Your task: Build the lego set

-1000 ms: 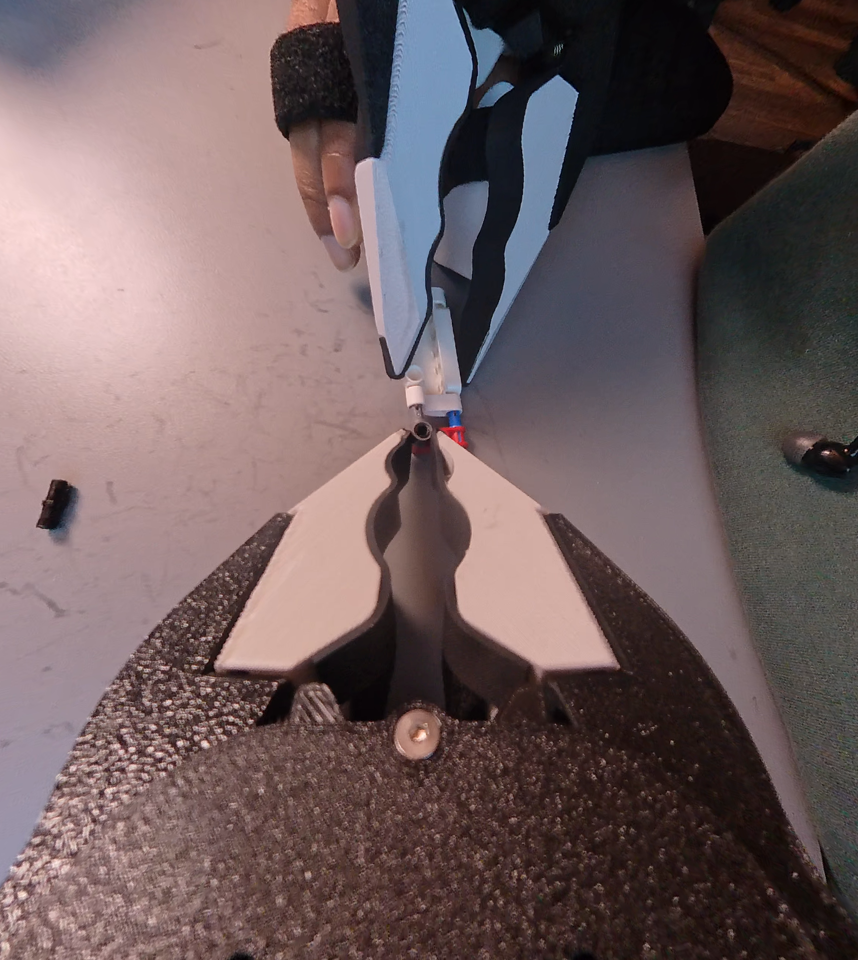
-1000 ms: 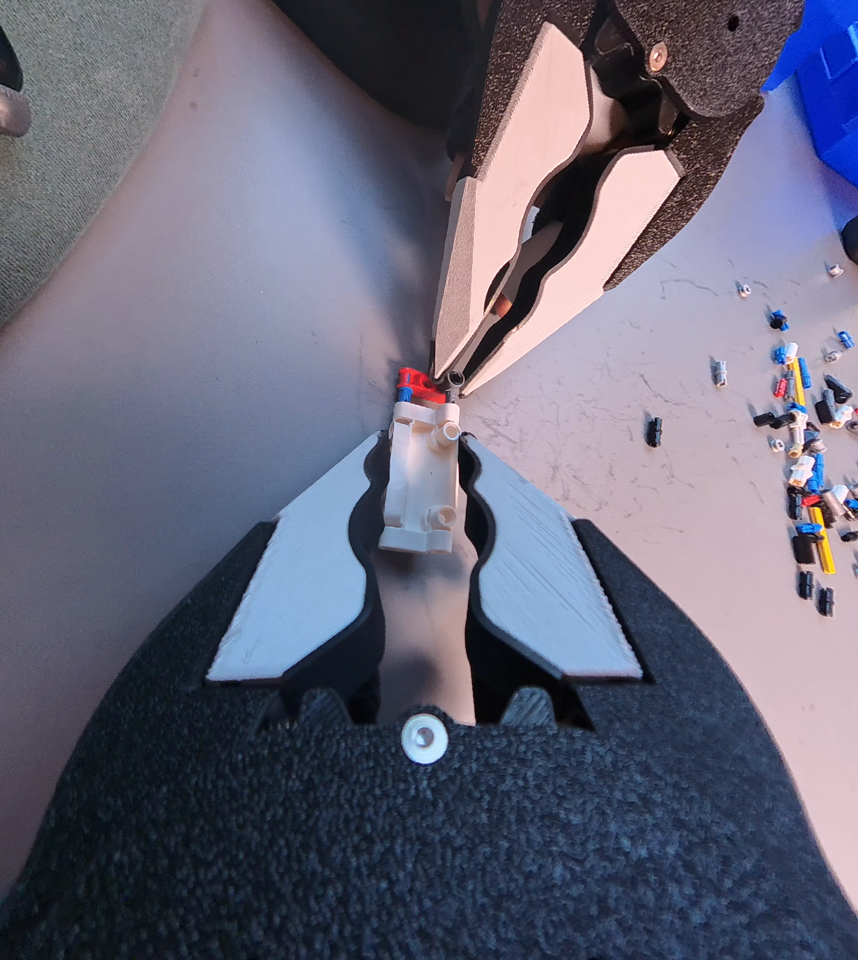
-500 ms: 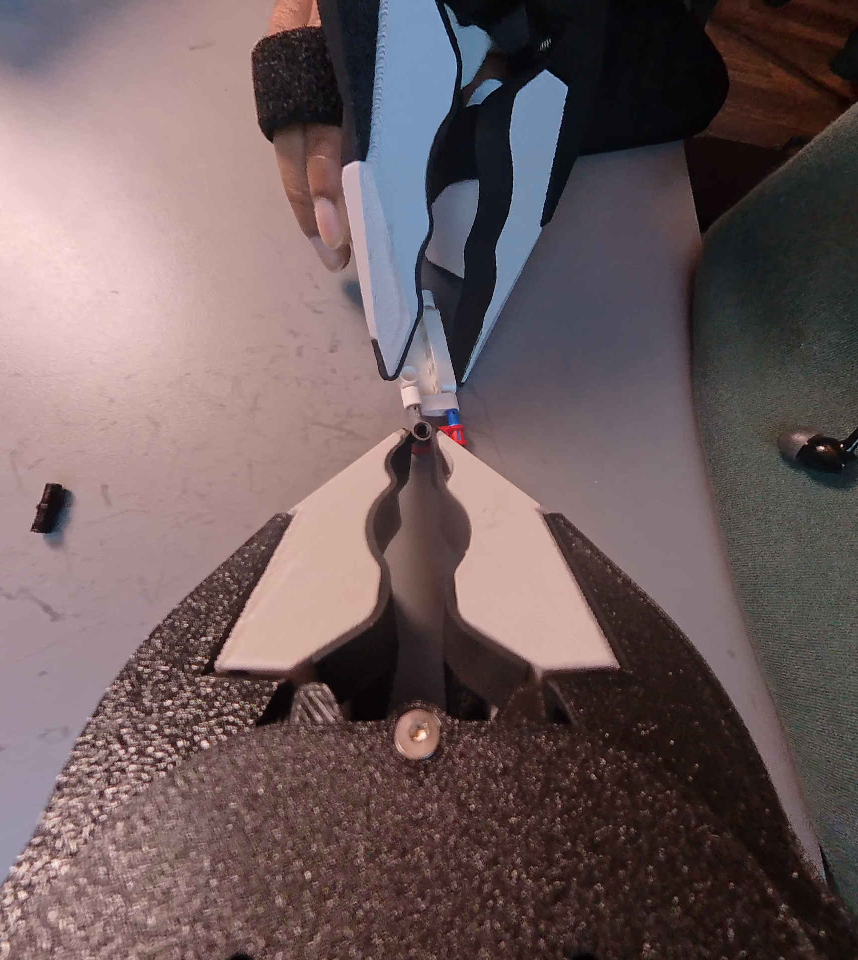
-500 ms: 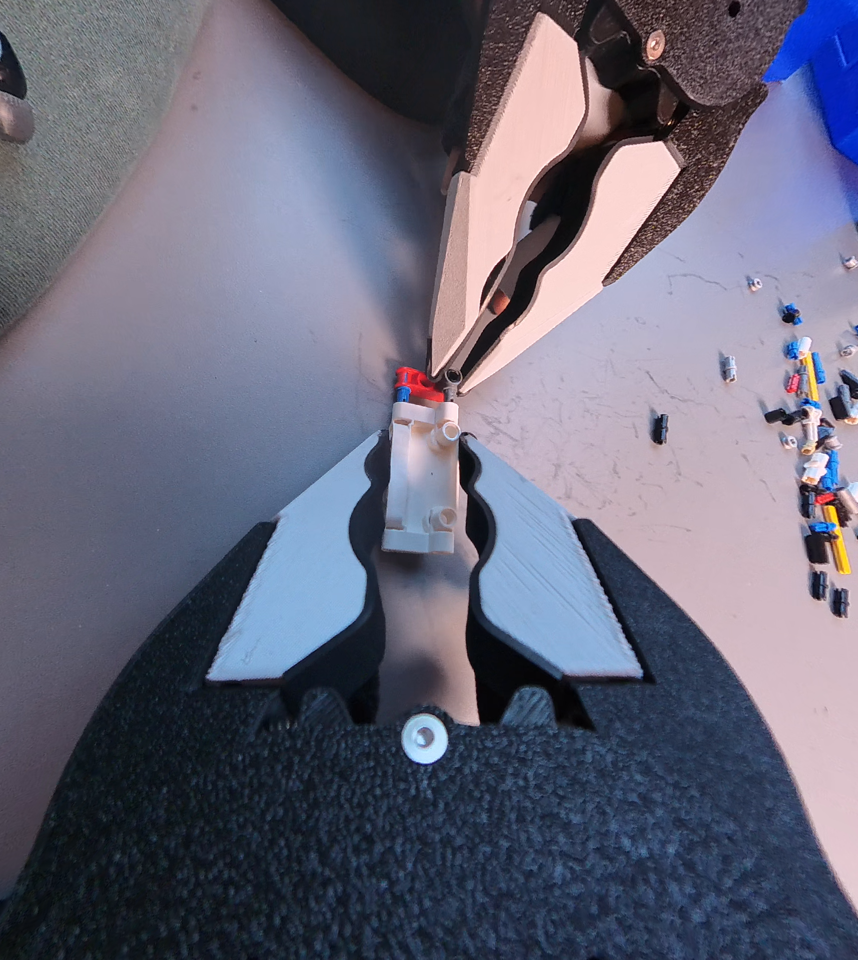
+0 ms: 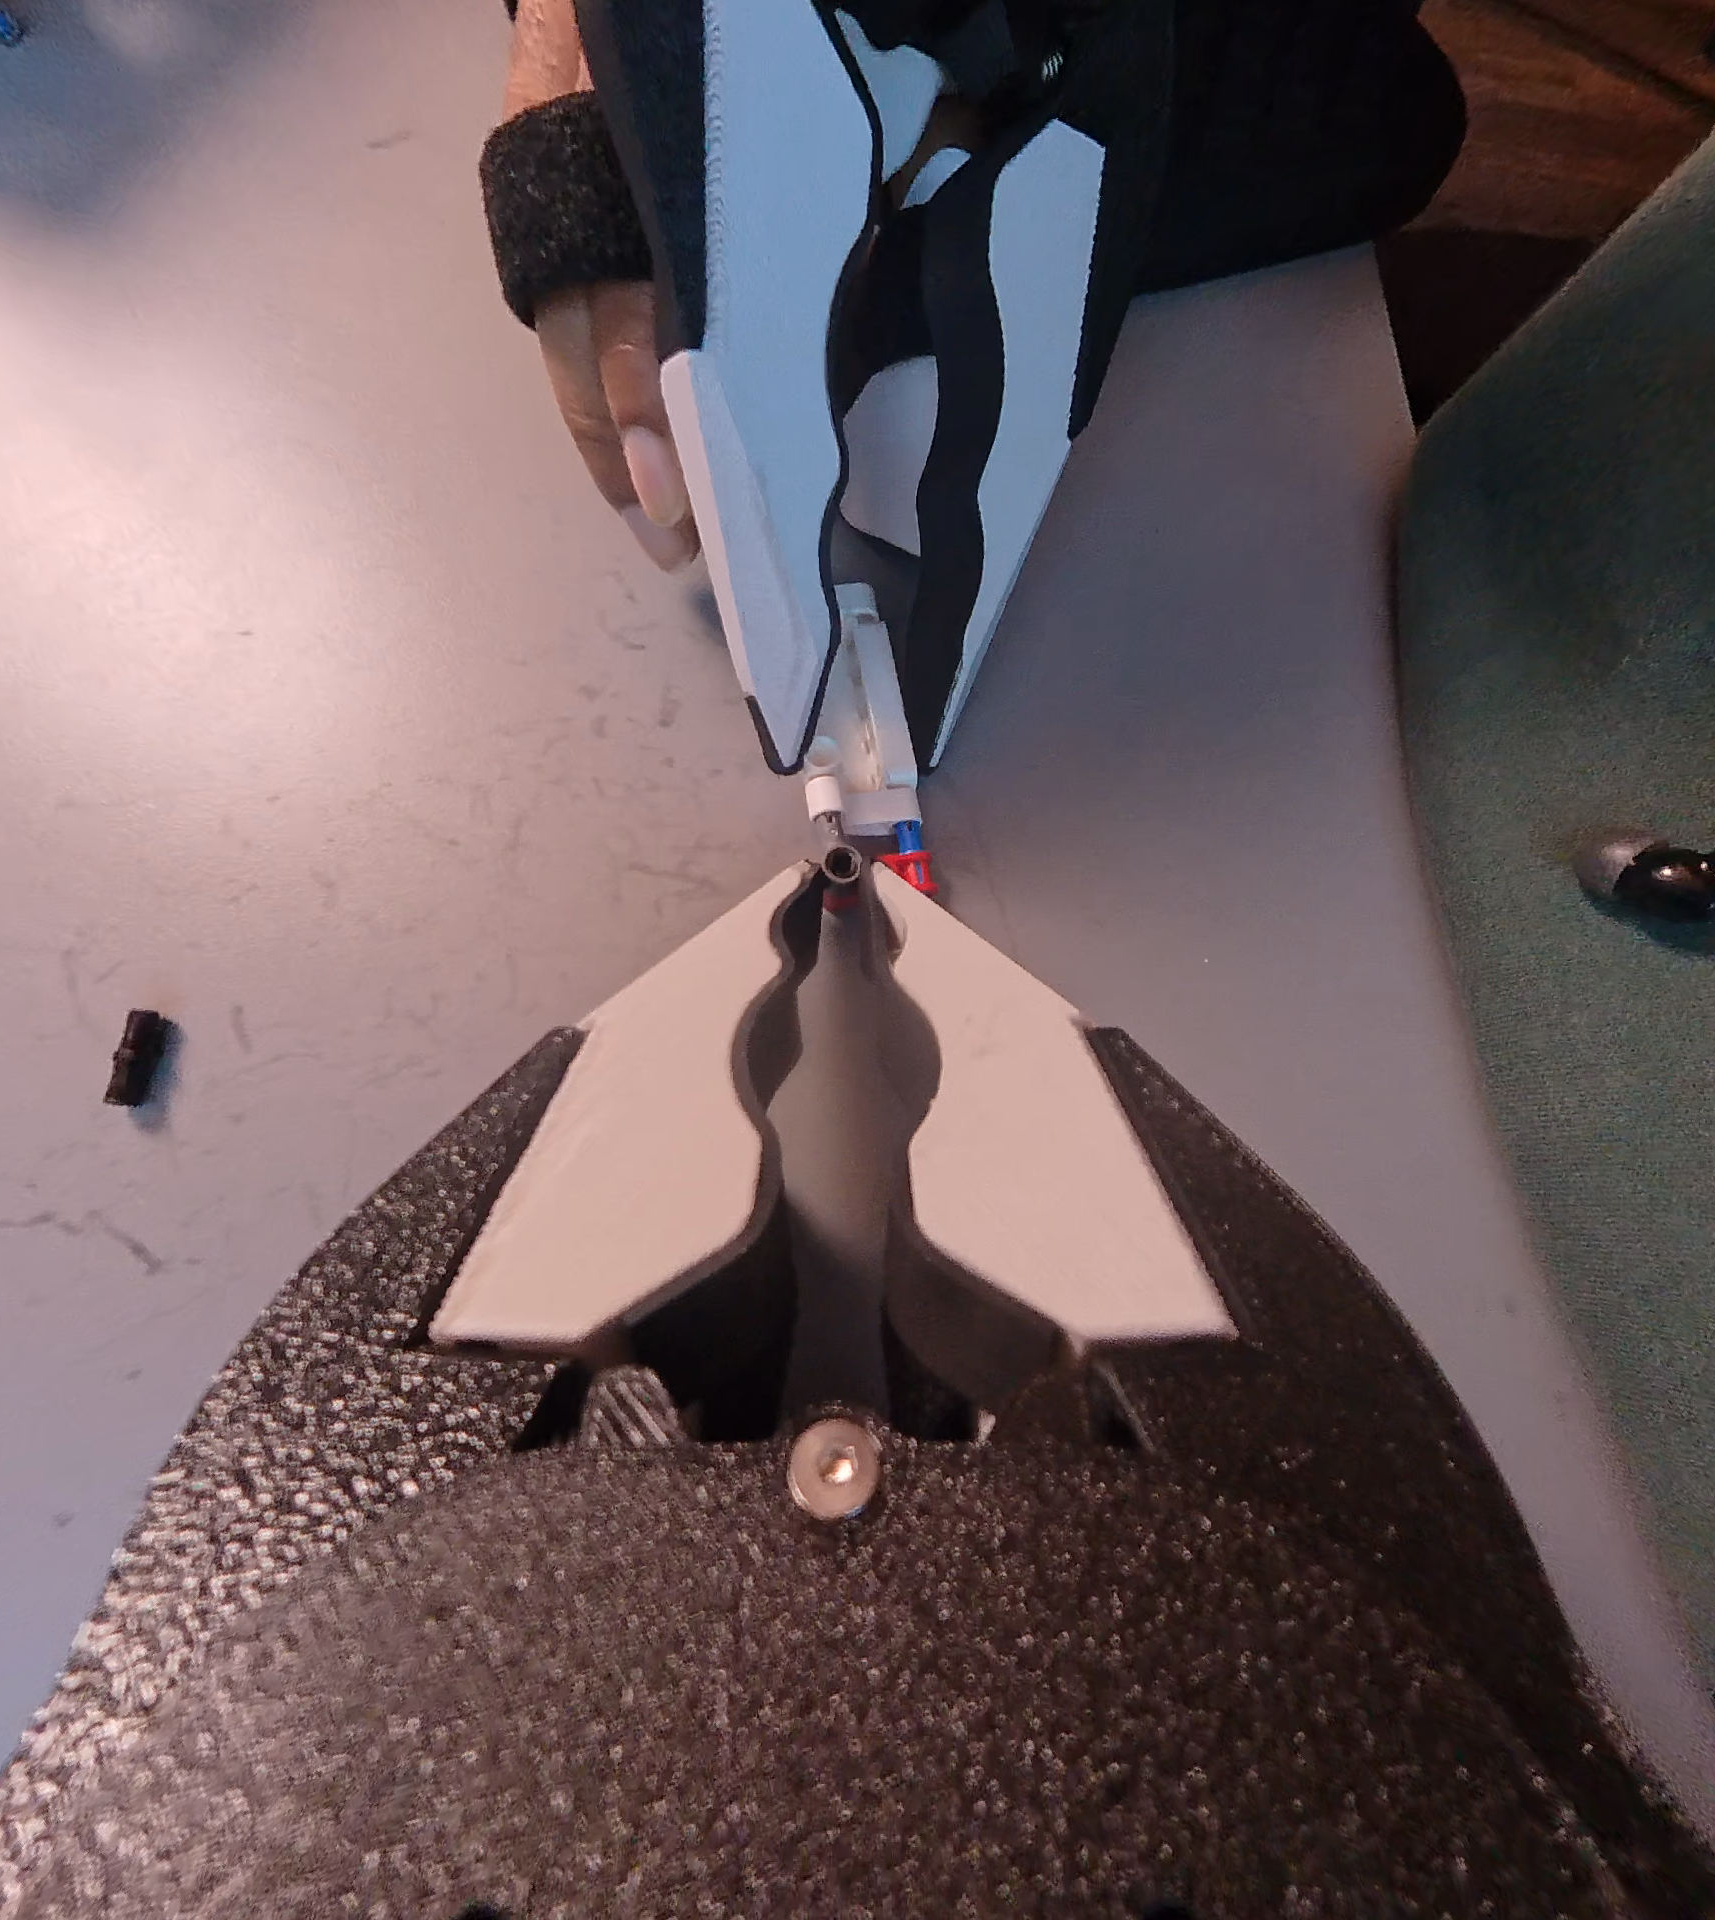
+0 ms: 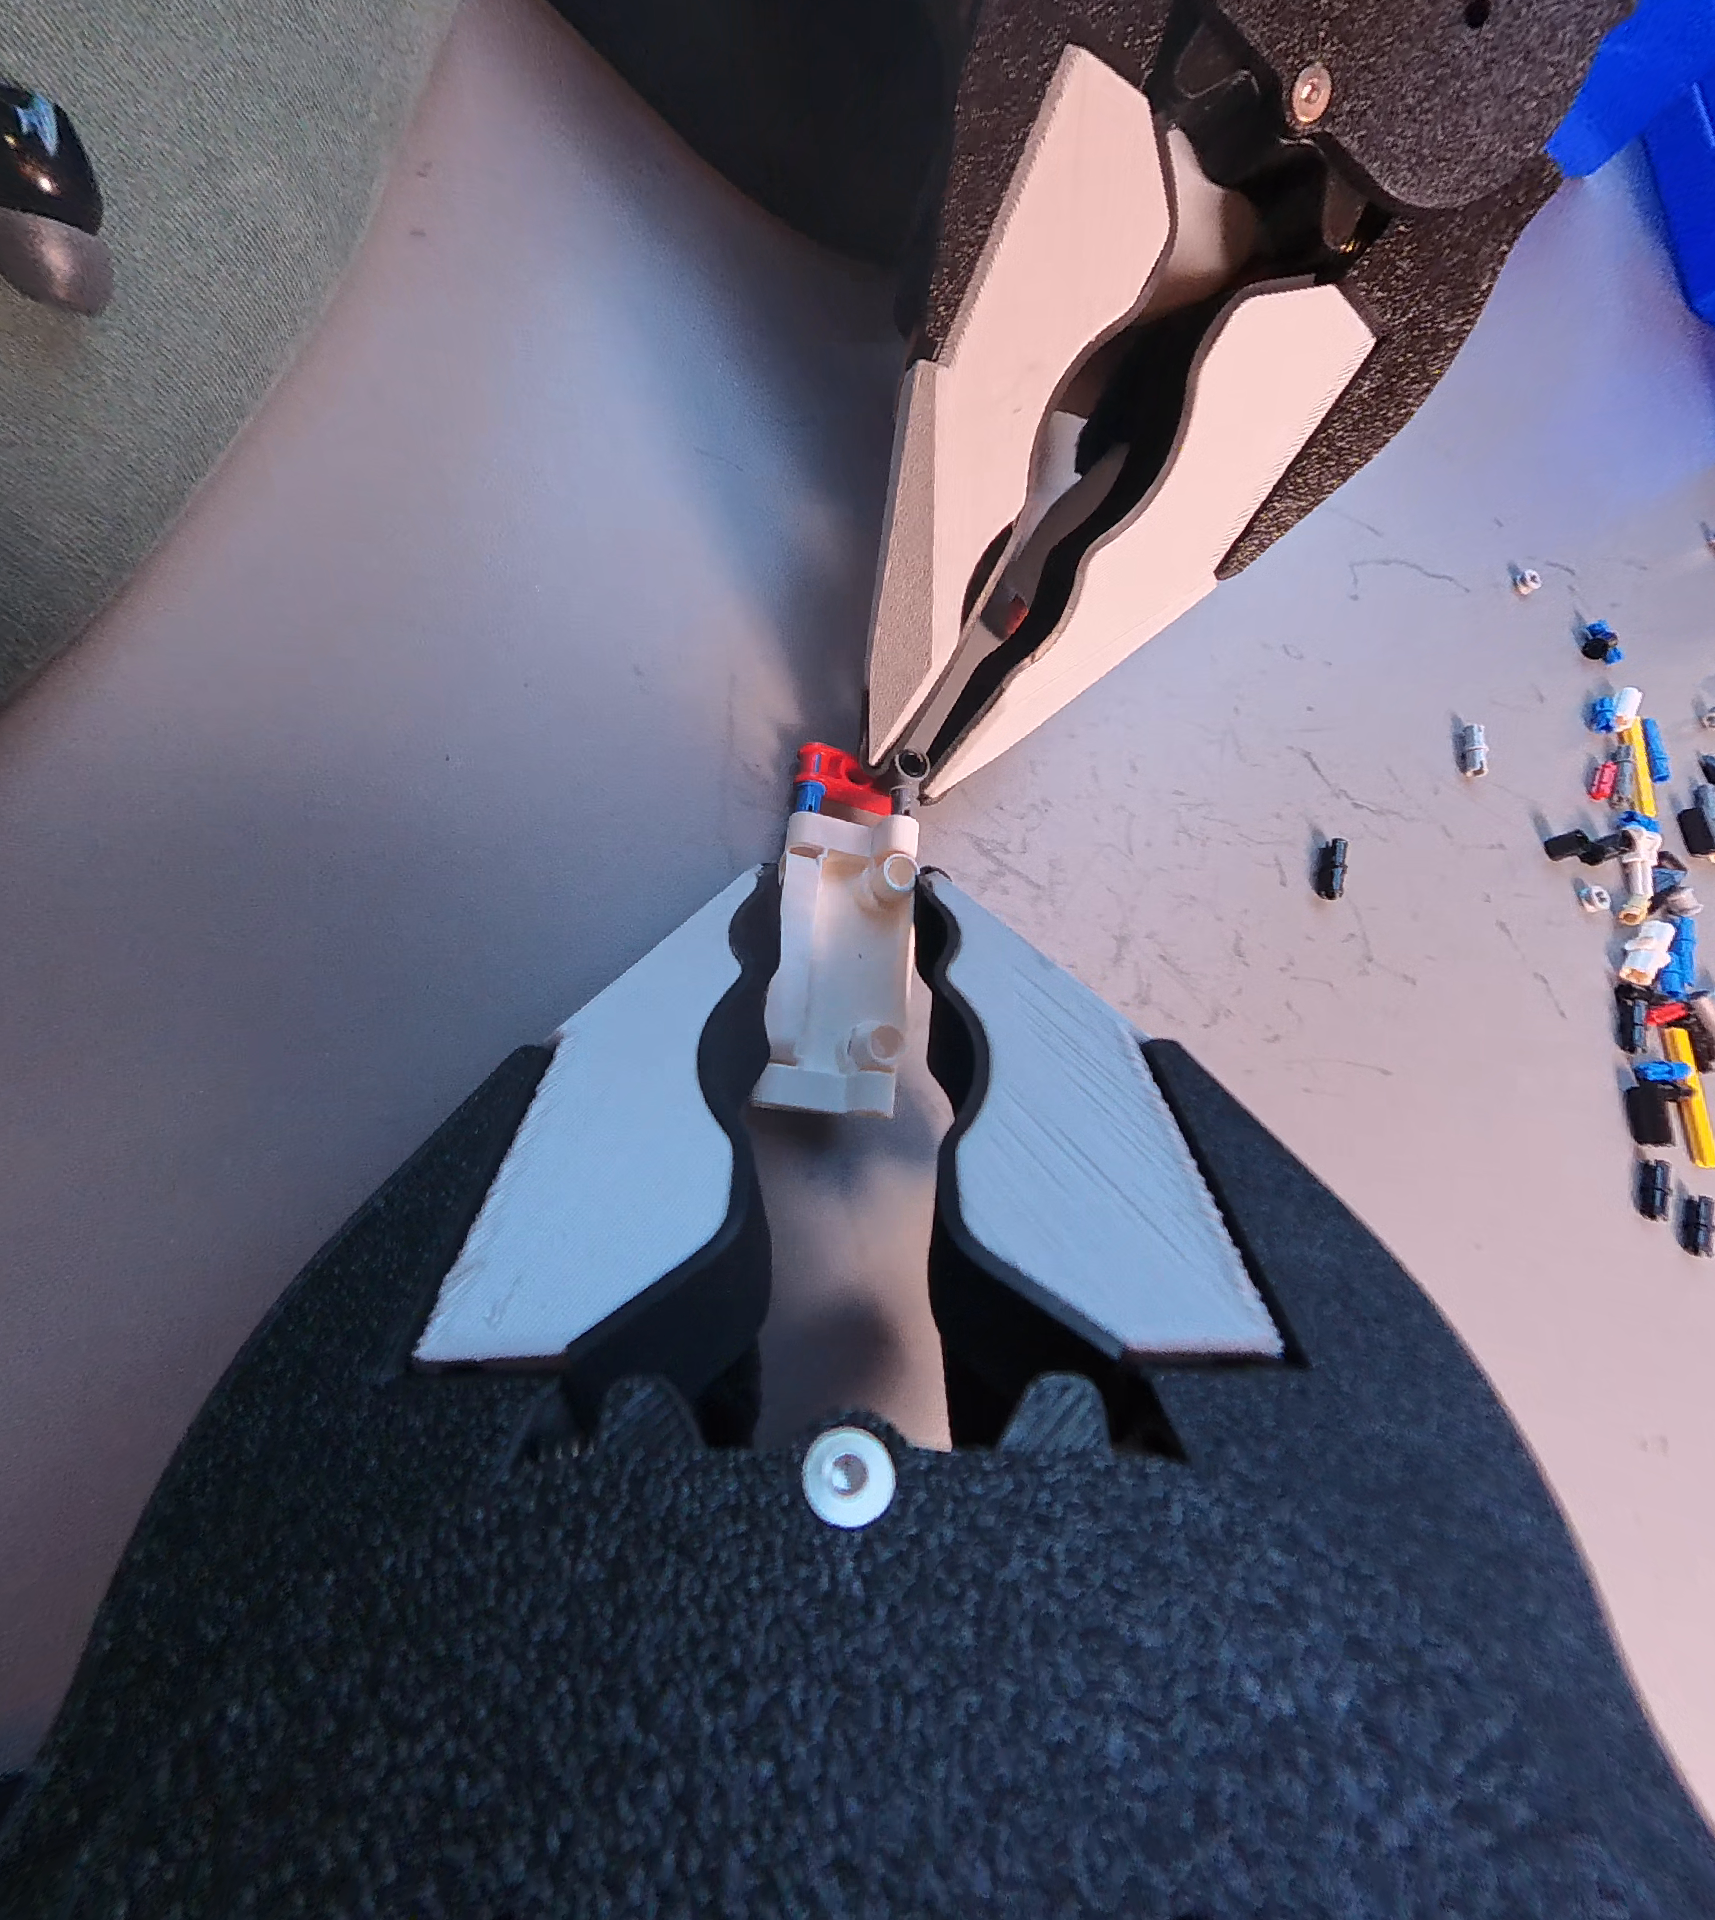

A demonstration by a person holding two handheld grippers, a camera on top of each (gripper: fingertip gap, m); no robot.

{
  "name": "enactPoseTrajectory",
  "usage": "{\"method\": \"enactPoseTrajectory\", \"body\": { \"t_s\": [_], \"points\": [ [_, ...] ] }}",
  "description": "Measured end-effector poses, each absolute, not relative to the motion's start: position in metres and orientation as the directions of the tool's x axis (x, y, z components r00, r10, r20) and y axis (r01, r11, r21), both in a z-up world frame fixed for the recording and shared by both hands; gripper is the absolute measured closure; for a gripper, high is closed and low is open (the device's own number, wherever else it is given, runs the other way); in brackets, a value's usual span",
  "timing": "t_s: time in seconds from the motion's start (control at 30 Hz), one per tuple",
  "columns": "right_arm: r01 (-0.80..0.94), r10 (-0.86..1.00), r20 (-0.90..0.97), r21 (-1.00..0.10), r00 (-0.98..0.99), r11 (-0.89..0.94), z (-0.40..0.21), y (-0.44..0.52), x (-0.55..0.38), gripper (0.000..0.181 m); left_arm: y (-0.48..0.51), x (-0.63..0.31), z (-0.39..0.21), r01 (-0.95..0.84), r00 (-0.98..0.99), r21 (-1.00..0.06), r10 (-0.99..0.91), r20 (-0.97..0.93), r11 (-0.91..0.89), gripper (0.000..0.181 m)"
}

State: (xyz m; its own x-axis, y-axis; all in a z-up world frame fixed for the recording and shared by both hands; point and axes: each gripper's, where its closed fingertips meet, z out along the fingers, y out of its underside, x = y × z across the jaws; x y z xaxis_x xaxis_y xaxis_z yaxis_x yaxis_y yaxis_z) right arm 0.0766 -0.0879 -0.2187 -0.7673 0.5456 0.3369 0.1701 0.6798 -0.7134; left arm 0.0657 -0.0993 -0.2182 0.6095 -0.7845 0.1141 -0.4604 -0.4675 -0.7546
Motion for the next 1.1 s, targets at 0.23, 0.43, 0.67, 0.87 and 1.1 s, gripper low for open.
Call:
{"method": "enactPoseTrajectory", "body": {
  "t_s": [0.23,0.43,0.67,0.87,1.1],
  "points": [
    [0.159,0.532,0.321,-0.724,-0.783,0.671,-0.217,-0.0874,0.0797,0.157,-0.0994,0.0693,-0.2188,-0.488,0.551,-0.747,-0.823,0.137,-0.45,0.175],
    [0.162,0.535,0.293,-0.745,-0.793,0.648,-0.2136,-0.0876,0.0807,0.157,-0.0991,0.0699,-0.2188,-0.493,0.539,-0.721,-0.822,0.186,-0.486,0.175],
    [0.168,0.512,0.284,-0.724,-0.81,0.668,-0.2187,-0.0845,0.0807,0.156,-0.0983,0.071,-0.2188,-0.495,0.513,-0.743,-0.842,0.169,-0.451,0.175],
    [0.205,0.512,0.242,-0.715,-0.824,0.669,-0.2199,-0.0879,0.0815,0.155,-0.0967,0.0713,-0.2182,-0.467,0.535,-0.738,-0.82,0.202,-0.487,0.175],
    [0.2,0.505,0.24,-0.717,-0.829,0.668,-0.2204,-0.0892,0.0806,0.155,-0.0948,0.073,-0.2182,-0.486,0.506,-0.738,-0.839,0.199,-0.469,0.175]
  ]
}}
